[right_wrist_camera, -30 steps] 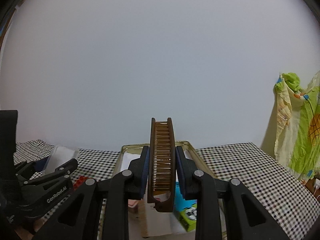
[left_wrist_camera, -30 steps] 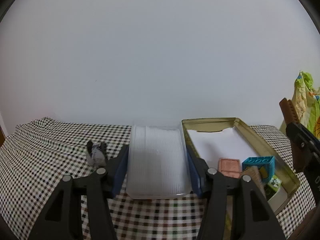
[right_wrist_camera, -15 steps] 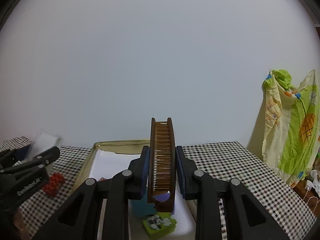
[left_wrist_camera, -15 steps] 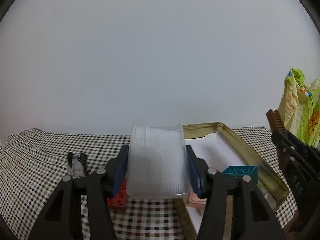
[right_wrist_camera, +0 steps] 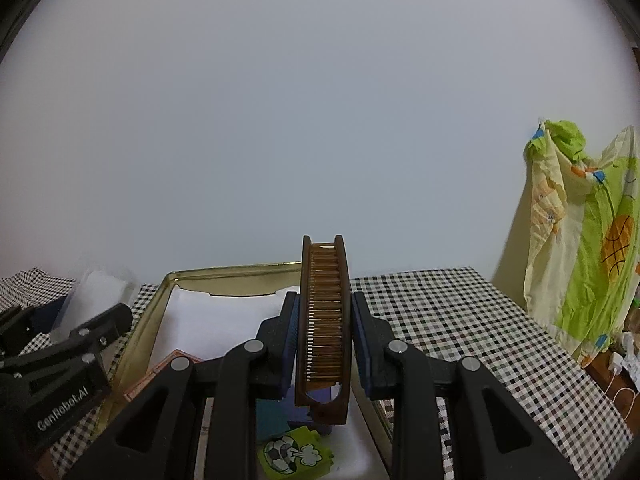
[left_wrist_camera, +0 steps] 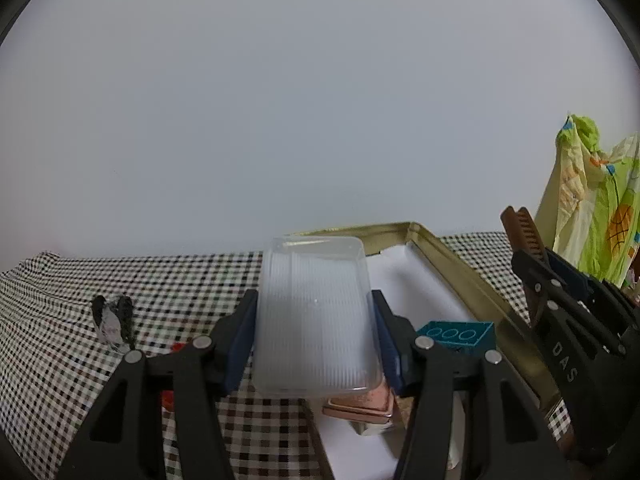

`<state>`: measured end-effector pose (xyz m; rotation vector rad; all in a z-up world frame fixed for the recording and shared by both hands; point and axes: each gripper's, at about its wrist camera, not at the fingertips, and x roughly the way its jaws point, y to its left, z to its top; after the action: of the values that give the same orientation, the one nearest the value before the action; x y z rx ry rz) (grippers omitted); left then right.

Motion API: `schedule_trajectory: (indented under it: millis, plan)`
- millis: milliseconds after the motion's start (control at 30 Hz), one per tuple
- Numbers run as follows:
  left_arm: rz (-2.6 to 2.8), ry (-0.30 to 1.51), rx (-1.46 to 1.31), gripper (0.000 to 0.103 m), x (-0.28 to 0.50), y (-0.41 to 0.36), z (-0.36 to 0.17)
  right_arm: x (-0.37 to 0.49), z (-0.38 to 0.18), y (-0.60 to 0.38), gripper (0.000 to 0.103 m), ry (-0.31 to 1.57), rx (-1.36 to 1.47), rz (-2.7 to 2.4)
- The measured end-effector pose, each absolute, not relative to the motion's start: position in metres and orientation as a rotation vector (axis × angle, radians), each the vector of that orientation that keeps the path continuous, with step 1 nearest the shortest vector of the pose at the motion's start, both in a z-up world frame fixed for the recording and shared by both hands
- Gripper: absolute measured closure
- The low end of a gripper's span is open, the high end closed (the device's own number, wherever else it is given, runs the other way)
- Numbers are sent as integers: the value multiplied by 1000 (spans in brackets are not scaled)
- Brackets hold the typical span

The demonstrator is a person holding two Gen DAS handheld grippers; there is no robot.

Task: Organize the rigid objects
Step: 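Carry the clear box and brown comb over the gold tray with both tools, then lower both into the tray and open both tools to release them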

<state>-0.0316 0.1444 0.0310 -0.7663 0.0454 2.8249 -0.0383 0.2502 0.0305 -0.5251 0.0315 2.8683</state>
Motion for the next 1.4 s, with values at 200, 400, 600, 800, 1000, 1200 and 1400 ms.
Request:
schedule_trajectory:
  millis: [200,400,600,800,1000,1200,1400]
  plan:
    - [2807,81,-821,49,-39,157,22,-48,23,247,75,4,-604,2883]
    - [2787,119,-896,49,-40,168,12,-58,17,243,75,-22,-677,2894]
    - [2781,159,-915,49,-43,172,14,-65,10,237,75,-53,-746,2911]
    - [2736,182,-995,49,-55,173,5,-65,10,240,75,-59,-764,2925]
    - [2783,122,-997,28,-55,163,5,-66,8,253,74,53,-792,2951]
    - [3005,134,-826,1,-44,140,15,-60,13,261,34,86,-742,2911]
    - [3038,48,-738,1,-36,121,19,-48,20,255,14,42,-659,2914]
